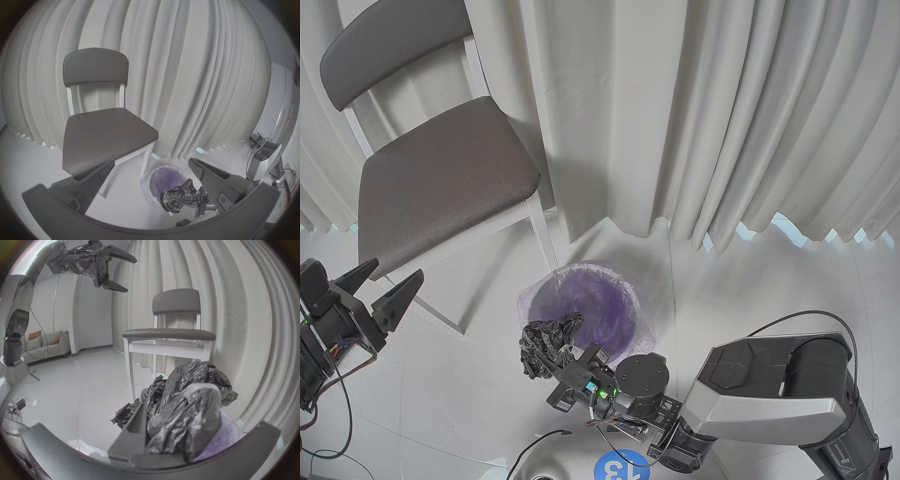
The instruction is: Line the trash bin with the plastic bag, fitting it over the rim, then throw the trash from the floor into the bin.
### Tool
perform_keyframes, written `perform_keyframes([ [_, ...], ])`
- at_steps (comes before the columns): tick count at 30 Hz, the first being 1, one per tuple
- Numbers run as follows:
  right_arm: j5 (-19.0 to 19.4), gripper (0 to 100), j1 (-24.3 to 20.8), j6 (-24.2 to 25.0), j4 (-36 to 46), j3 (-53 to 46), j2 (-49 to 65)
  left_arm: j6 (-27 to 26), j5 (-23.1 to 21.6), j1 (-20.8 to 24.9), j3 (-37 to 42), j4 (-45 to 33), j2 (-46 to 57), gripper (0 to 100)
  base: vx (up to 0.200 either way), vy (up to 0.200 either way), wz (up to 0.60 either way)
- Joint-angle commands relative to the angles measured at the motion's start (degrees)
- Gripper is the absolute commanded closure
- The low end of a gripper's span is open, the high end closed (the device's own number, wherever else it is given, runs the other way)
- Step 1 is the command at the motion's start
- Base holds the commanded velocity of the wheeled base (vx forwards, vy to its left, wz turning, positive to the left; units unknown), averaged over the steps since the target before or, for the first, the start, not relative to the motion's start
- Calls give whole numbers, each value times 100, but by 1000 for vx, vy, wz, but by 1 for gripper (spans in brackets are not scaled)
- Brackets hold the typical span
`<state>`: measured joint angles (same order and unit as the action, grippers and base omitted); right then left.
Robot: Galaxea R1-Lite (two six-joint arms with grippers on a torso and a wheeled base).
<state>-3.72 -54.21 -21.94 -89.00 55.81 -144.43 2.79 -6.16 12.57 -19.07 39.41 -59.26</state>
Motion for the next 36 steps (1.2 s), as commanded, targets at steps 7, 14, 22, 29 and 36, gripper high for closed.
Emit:
perform_keyframes([
  [7, -15, 100, -46, -12, -82, -9, -164, 2, 0, 0, -1, -4, 20, 0, 0, 0, 0],
  [14, -24, 100, -107, -3, -91, 18, -322, 2, 0, 0, -1, 5, 20, 0, 0, 0, 0],
  [22, -24, 100, -107, -3, -91, 0, -261, 2, 0, 0, 8, -4, 28, 0, 0, 0, 0],
  [29, -15, 100, -2, -12, -91, -35, 170, -7, 0, 9, 17, -4, 55, 0, 0, 0, 0],
  [36, -6, 100, 253, -3, -38, -96, 636, -24, 0, 35, 43, -4, 64, 0, 0, 0, 0],
])
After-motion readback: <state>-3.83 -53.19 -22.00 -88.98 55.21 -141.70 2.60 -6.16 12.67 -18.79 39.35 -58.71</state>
